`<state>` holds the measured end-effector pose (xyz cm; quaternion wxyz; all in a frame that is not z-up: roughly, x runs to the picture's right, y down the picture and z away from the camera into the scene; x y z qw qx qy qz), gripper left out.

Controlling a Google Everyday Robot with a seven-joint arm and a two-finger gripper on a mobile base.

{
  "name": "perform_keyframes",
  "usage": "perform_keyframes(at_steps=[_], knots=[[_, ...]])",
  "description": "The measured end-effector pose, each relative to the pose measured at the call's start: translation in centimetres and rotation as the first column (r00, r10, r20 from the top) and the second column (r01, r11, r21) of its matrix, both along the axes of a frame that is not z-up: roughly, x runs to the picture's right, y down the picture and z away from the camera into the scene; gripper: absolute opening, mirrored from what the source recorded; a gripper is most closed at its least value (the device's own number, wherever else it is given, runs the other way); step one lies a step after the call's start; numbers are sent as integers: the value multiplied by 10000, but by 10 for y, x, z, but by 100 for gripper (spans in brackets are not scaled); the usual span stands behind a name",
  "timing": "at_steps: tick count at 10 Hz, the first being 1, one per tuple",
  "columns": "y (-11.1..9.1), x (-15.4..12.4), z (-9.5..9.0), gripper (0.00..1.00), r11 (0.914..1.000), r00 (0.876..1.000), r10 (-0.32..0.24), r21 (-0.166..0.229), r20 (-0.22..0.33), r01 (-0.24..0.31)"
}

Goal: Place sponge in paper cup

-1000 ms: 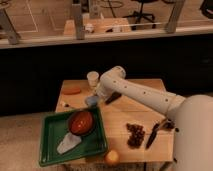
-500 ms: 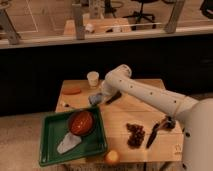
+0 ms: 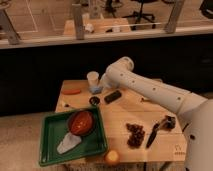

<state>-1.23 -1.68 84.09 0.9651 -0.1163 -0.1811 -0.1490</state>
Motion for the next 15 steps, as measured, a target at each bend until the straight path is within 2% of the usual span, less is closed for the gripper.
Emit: perform_keyframes(at_steps=[3,6,8,9,10,15], knots=[[-32,-17,13,0,9986,9991,268,470,-343,-251],[-63,-27,43,0,9957,9966,561,775,-603,-513],[-75,-38,56,0,9945,9967,664,839,-469,-624],[-75,-38,61,4,9944,9966,703,816,-437,-666],[-76,-39,65,11,9940,9962,746,828,-443,-707],[-88,-41,91,61,9921,9920,1048,768,-708,-993]])
